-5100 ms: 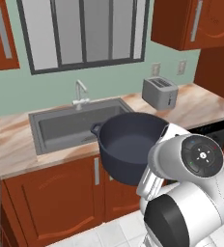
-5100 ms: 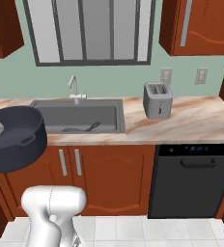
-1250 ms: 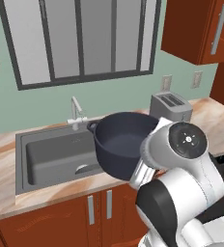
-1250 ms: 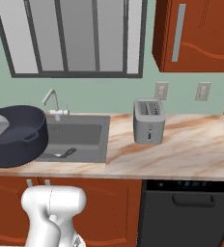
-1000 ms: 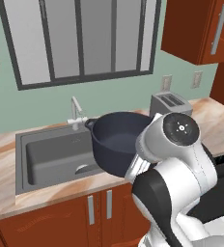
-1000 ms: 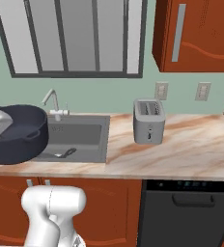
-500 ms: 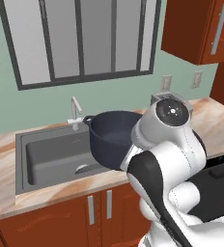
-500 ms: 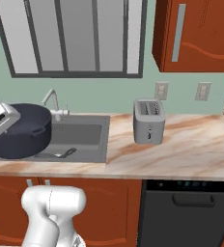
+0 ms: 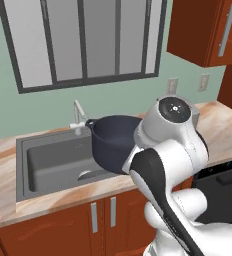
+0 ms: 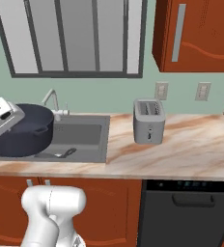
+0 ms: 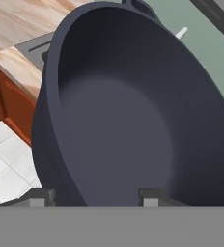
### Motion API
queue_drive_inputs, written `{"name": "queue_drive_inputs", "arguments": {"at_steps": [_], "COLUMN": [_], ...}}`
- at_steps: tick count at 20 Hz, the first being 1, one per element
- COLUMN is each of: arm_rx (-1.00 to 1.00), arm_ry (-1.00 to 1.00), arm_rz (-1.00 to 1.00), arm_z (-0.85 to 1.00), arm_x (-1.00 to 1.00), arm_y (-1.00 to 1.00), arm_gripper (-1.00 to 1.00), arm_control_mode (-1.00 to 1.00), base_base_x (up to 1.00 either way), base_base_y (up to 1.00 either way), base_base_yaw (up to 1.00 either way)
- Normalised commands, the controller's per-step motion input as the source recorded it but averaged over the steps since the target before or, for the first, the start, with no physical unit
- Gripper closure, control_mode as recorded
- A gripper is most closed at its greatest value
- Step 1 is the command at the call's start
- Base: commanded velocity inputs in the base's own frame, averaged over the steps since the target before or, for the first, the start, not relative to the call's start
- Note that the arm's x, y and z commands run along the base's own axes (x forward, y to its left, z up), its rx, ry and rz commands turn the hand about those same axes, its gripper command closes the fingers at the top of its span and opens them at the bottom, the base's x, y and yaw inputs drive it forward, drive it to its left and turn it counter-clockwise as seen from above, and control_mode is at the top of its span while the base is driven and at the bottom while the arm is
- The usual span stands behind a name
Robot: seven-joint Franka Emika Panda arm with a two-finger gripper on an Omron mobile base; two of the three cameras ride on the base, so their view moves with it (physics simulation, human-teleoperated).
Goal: Move the pot and pan from the stove into the sink.
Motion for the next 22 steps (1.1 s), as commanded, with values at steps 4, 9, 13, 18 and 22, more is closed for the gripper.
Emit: {"name": "queue_drive_inputs", "arguments": {"at_steps": [4,9,13,18,22], "arm_rx": [0.02,0.02,0.0,0.0,0.0], "arm_ry": [0.02,0.02,0.01,0.01,0.01], "arm_rz": [0.0,-0.01,-0.01,-0.02,-0.02], "arm_z": [-0.1,-0.14,-0.11,-0.1,-0.11], "arm_x": [0.22,0.23,0.27,0.24,0.22], "arm_y": [0.19,0.32,0.33,0.32,0.31], "arm_gripper": [1.0,1.0,1.0,1.0,1.0], "arm_control_mode": [-1.0,-1.0,-1.0,-1.0,-1.0], "base_base_x": [0.0,0.0,0.0,0.0,0.0], "base_base_y": [0.0,0.0,0.0,0.0,0.0], "base_base_yaw": [0.0,0.0,0.0,0.0,0.0]}}
